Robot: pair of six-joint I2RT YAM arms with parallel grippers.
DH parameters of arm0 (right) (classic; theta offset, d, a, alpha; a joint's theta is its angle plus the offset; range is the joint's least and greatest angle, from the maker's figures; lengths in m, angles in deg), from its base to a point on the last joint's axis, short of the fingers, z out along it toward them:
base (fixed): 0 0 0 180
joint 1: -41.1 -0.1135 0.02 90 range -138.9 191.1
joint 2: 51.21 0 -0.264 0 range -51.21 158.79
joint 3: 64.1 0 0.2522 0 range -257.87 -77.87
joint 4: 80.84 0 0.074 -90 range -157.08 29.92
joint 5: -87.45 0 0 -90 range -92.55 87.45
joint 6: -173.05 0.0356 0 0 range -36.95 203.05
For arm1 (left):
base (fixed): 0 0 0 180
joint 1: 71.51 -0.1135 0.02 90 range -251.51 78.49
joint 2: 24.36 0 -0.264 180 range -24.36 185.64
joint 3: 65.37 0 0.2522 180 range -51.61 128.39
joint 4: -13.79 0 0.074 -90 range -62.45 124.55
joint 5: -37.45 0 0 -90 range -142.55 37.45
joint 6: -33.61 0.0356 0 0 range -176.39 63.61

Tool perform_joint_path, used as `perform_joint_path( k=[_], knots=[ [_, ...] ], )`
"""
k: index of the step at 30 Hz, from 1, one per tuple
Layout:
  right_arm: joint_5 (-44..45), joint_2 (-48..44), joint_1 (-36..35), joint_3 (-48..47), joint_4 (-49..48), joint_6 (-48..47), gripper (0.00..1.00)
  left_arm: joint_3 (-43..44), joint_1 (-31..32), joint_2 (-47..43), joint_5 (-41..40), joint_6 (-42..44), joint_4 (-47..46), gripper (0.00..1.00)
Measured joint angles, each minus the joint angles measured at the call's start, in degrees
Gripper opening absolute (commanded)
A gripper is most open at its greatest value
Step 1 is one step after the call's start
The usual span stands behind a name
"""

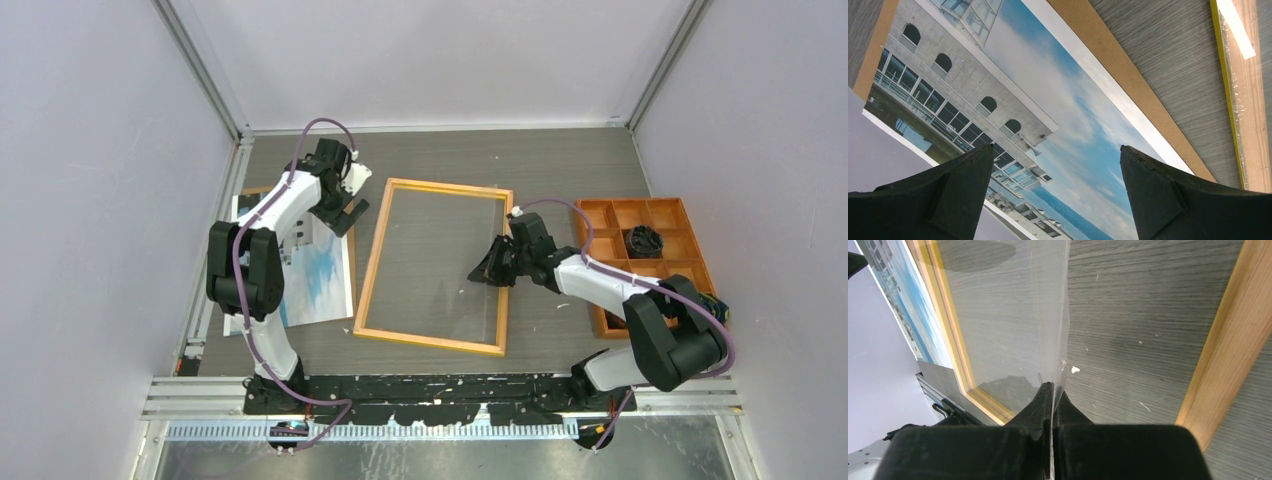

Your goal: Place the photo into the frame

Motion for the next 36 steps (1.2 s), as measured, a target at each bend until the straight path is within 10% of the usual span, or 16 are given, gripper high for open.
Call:
perform_joint_path(
  k=[36],
  knots=[
    [-4.5,0.8,5.3,-0.2,1.3,-4.1,0.01,-2.6,6.8,8.0,-1.7,0.0,-8.0,0.97]
  ],
)
